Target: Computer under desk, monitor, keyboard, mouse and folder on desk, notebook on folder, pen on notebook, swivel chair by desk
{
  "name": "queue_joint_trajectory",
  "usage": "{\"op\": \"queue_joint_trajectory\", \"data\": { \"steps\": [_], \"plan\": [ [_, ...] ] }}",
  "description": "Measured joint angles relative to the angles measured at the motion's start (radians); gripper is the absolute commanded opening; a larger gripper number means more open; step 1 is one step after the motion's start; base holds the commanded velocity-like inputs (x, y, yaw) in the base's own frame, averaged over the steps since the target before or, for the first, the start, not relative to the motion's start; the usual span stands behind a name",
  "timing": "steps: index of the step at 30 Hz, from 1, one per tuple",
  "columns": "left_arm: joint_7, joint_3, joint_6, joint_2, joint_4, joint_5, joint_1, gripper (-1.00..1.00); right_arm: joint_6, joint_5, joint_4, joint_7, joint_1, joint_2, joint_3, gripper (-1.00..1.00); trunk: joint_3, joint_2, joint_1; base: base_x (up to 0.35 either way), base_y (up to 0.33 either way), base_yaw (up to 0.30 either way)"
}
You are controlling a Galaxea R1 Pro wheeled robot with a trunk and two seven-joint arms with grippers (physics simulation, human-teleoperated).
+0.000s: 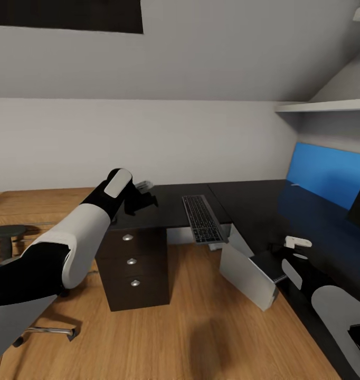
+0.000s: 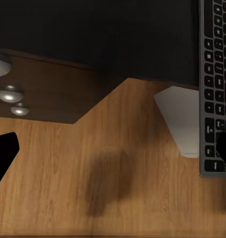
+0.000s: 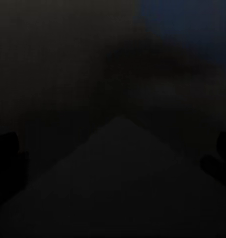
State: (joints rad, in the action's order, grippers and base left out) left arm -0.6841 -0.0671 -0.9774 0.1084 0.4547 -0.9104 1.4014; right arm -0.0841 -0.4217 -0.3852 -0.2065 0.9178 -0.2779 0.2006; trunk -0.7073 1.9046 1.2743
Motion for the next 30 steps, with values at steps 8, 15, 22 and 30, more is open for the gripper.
{"op": "queue_joint_trajectory", "data": {
  "steps": [8, 15, 22, 30],
  "plan": [
    [0.0, 0.001, 0.0, -0.005, -0.008, 0.002, 0.0, 1.0, 0.001, 0.001, 0.001, 0.0, 0.0, 0.0, 0.0, 1.0, 0.0, 0.0, 0.0, -0.125, 0.0, 0.0],
    [0.0, 0.001, 0.0, -0.006, -0.008, 0.002, 0.0, 1.0, 0.001, 0.001, 0.001, -0.001, 0.0, 0.0, 0.001, 1.0, 0.0, 0.0, 0.0, -0.013, 0.0, 0.0],
    [0.001, 0.001, 0.0, -0.006, -0.008, 0.001, 0.0, 1.0, 0.0, 0.003, 0.0, -0.001, 0.0, 0.0, 0.003, 1.0, 0.0, 0.0, 0.0, -0.123, 0.037, 0.0],
    [0.001, 0.0, 0.0, -0.007, -0.008, 0.004, 0.0, 1.0, 0.0, 0.003, 0.0, -0.001, 0.0, 0.001, 0.003, 1.0, 0.0, 0.0, 0.0, -0.037, 0.015, 0.0]
  ]
}}
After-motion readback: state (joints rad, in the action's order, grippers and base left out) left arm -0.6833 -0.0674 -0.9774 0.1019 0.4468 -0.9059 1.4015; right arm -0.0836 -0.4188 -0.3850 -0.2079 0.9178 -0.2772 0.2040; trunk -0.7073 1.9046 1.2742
